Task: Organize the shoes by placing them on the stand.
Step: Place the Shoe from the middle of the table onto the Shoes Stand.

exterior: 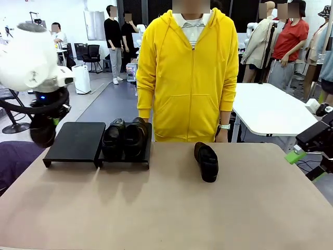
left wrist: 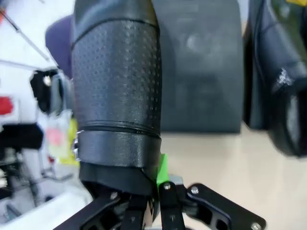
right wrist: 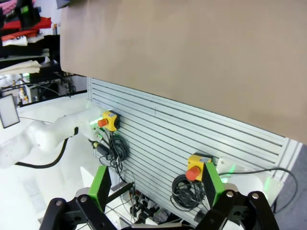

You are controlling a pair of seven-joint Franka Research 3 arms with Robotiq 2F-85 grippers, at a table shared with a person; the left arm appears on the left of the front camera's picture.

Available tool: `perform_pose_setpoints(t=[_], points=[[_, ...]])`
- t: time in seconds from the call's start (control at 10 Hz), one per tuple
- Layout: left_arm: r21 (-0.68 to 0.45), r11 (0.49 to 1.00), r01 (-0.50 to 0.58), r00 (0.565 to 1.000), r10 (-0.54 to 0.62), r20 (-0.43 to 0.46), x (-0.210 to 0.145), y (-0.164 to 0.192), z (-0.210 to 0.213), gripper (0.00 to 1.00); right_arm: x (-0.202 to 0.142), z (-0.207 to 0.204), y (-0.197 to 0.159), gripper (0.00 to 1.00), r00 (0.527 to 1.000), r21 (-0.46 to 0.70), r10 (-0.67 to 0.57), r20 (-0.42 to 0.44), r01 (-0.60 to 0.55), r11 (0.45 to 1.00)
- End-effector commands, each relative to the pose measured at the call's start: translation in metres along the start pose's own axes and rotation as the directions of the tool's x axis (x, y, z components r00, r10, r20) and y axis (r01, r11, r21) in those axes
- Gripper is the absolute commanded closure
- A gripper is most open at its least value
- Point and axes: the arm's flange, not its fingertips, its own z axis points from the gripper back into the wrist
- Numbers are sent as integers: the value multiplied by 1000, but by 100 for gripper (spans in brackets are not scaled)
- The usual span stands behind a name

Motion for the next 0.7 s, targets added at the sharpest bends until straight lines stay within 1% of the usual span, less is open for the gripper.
perform_pose_setpoints(t=[0.0, 0.1, 0.2, 0.3, 0.4, 0.6], points=[[13, 1000, 18, 991, -20, 133, 24, -1, -23, 100, 2, 4, -1, 0, 1000, 8, 23, -6, -23, 1000], [30, 999, -43, 988, 38, 148, 27, -6, -33, 100, 2, 4, -1, 0, 1000, 8, 23, -6, -23, 1000], [3, 996, -94, 985, 93, 142, 27, -10, -41, 100, 2, 4, -1, 0, 1000, 8, 23, -6, -23, 1000], [-17, 993, -115, 984, 116, 136, 25, -13, -49, 100, 2, 4, -1, 0, 1000, 8, 23, -6, -23, 1000], [-13, 992, -123, 986, 124, 113, 23, -15, -58, 100, 2, 4, -1, 0, 1000, 8, 23, -6, -23, 1000], [-10, 994, -113, 991, 113, 77, 21, -21, -73, 100, 2, 4, -1, 0, 1000, 8, 23, -6, -23, 1000]])
